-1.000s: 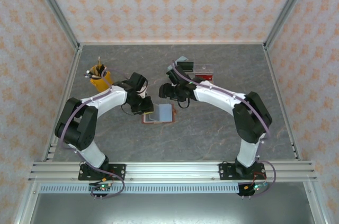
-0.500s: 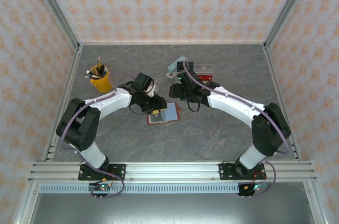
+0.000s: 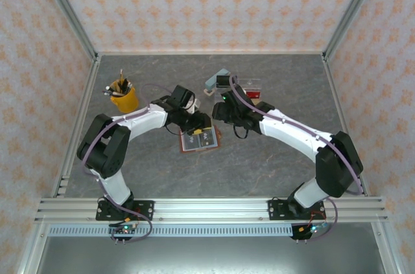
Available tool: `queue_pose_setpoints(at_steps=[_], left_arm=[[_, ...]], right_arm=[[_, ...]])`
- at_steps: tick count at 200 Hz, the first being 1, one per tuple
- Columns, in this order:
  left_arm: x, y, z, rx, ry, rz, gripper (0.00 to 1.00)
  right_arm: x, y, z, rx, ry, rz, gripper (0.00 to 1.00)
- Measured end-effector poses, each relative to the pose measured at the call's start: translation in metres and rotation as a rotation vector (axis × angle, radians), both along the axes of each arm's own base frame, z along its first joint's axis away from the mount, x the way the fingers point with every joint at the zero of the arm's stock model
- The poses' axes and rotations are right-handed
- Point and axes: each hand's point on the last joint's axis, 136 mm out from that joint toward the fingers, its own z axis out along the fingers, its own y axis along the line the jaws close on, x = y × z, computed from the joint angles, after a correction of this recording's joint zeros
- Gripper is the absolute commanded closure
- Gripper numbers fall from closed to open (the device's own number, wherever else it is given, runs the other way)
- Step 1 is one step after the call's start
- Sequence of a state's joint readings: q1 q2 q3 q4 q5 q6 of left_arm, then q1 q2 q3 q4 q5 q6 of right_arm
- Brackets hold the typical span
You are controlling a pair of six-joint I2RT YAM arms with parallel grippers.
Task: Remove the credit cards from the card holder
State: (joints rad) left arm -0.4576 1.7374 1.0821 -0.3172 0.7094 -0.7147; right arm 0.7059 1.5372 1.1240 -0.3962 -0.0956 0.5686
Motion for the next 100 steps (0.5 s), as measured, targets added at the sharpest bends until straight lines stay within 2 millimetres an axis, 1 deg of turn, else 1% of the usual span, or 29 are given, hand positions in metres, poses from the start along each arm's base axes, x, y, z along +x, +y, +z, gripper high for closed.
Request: queue_pose_setpoints(at_steps=[19, 27, 46, 67, 100], left_arm=[[0.009, 0.018, 0.005, 0.02, -0.008, 0.063, 0.63], [0.012, 0.027, 0.008, 0.023, -0.013, 0.095, 0.65], [0.015, 0.043, 0.009, 0.032, -0.016, 0.144, 0.69], [0.011, 0.048, 0.002, 0.042, 0.007, 0.158, 0.72], [0.005, 0.046, -0.004, 0.035, 0.035, 0.152, 0.73]], right_arm=[[0.0, 0.006, -0.016, -0.011, 0.042, 0.022, 0.58], [0.0, 0.01, -0.024, -0.015, 0.065, 0.033, 0.65], [0.001, 0.021, -0.041, -0.019, 0.12, 0.06, 0.75], [0.005, 0.032, -0.056, -0.025, 0.171, 0.084, 0.8], [0.009, 0.046, -0.074, -0.038, 0.232, 0.106, 0.82]])
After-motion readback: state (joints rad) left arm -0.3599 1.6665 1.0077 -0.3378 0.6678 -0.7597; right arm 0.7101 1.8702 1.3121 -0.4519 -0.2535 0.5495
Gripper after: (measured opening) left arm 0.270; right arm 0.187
